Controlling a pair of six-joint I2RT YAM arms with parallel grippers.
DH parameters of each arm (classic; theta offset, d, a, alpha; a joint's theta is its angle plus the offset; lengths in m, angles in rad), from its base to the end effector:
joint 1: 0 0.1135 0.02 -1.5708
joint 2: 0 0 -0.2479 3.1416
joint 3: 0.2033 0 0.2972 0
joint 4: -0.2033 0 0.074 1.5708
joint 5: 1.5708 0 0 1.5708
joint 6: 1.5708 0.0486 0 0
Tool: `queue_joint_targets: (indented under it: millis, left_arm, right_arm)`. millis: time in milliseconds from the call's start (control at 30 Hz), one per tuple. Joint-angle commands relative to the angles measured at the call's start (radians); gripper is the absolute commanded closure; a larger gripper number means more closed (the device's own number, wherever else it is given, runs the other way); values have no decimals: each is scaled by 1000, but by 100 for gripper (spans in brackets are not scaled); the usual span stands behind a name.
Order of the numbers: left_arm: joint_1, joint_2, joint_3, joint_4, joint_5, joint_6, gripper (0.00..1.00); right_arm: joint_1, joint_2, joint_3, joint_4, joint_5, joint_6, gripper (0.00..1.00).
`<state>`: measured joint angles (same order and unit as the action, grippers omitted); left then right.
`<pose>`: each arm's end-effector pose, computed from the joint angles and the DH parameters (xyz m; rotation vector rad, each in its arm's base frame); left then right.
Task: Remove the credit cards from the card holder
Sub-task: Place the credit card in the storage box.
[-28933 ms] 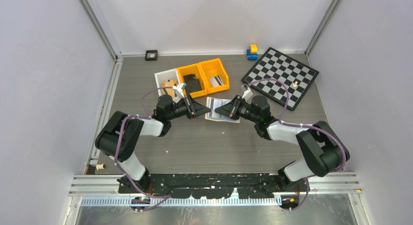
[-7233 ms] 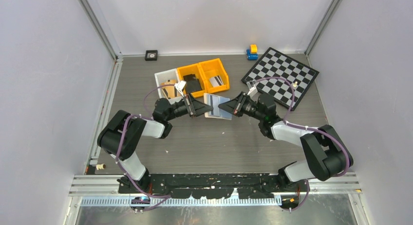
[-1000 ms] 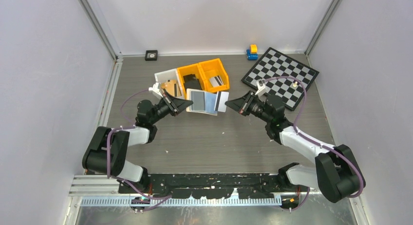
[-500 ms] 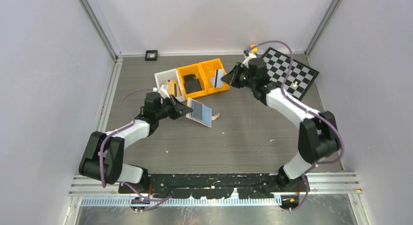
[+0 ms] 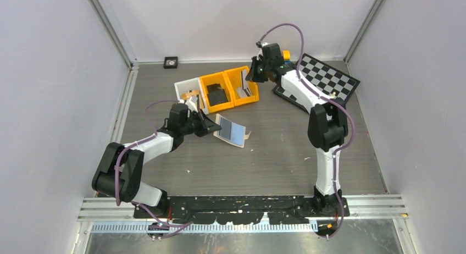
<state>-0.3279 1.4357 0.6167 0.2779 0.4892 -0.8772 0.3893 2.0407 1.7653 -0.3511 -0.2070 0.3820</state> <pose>0.3045 -0.1277 0.1273 -0.3072 2.2728 -1.1951 0.4839 0.2093 0.2418 -0.1280 2.2567 0.6508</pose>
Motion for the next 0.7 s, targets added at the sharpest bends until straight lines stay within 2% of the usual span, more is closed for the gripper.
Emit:
queue_joint_targets:
  millis: [0, 367, 400, 433, 467, 567, 667]
  left_arm:
    - [-3, 7, 37, 14, -3, 22, 100]
    - [-16, 20, 41, 13, -8, 26, 100]
    - [-16, 26, 42, 12, -9, 29, 100]
    - [-16, 33, 43, 13, -8, 28, 100]
    - [-16, 37, 44, 15, -5, 27, 100]
    - [-16, 49, 48, 18, 2, 26, 100]
    - [-16, 54, 47, 23, -3, 27, 100]
  right_arm:
    - [-1, 99, 193, -164, 9, -100, 100]
    - [-4, 289, 383, -209, -184, -73, 99]
    - [-4, 308, 421, -229, -191, -71, 97]
    - [-4, 326, 461, -259, -185, -73, 84]
    - [-4, 340, 495, -290, -169, -75, 77]
    - [-5, 316, 503, -322, -62, -60, 71]
    - [-4, 219, 409, -291, 14, -36, 69]
